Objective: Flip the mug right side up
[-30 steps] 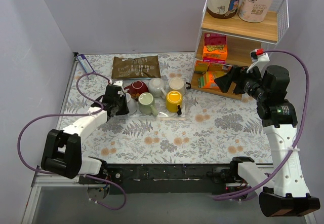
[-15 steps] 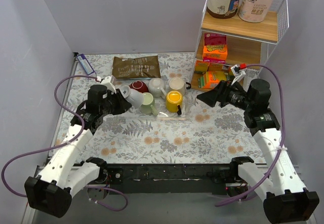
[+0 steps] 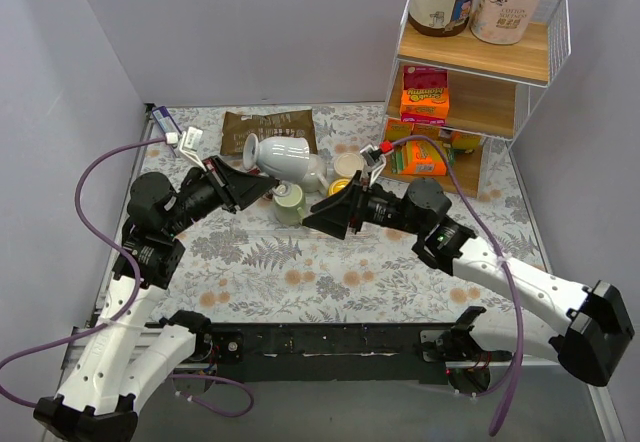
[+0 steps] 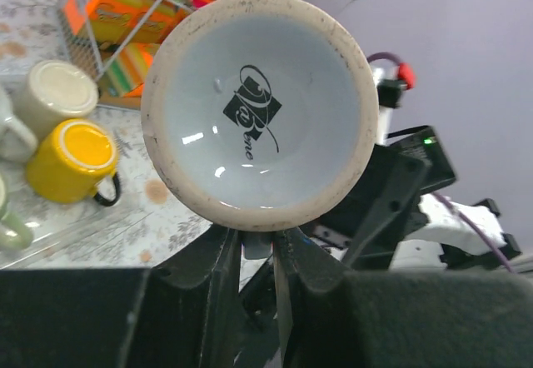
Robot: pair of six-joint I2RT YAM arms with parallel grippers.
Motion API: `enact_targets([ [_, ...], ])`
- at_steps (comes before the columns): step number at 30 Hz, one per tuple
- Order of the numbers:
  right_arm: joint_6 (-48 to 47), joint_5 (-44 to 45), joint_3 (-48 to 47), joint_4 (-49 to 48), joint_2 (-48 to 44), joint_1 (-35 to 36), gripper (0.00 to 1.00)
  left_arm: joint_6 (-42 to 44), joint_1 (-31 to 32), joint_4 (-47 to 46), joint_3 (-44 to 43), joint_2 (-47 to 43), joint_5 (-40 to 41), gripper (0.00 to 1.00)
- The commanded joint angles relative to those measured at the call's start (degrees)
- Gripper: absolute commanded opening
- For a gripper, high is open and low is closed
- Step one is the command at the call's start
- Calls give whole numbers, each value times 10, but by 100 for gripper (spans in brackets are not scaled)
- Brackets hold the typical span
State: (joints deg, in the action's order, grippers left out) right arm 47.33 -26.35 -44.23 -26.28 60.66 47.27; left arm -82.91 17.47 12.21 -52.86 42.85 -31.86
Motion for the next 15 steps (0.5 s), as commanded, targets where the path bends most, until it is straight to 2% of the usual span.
enact_targets([
  [1, 15, 86, -38, -140, 43, 34, 91, -84, 2, -153, -24, -13, -48, 0],
  [7, 23, 127, -45, -277, 92, 56, 87, -178, 2, -280, 27, -25, -49, 0],
  [9, 26, 136, -45, -318, 98, 57, 87, -183, 2, -286, 29, -22, -50, 0],
  [15, 28, 123, -73, -329, 113, 63, 83, -180, 2, -289, 38, -26, -45, 0],
])
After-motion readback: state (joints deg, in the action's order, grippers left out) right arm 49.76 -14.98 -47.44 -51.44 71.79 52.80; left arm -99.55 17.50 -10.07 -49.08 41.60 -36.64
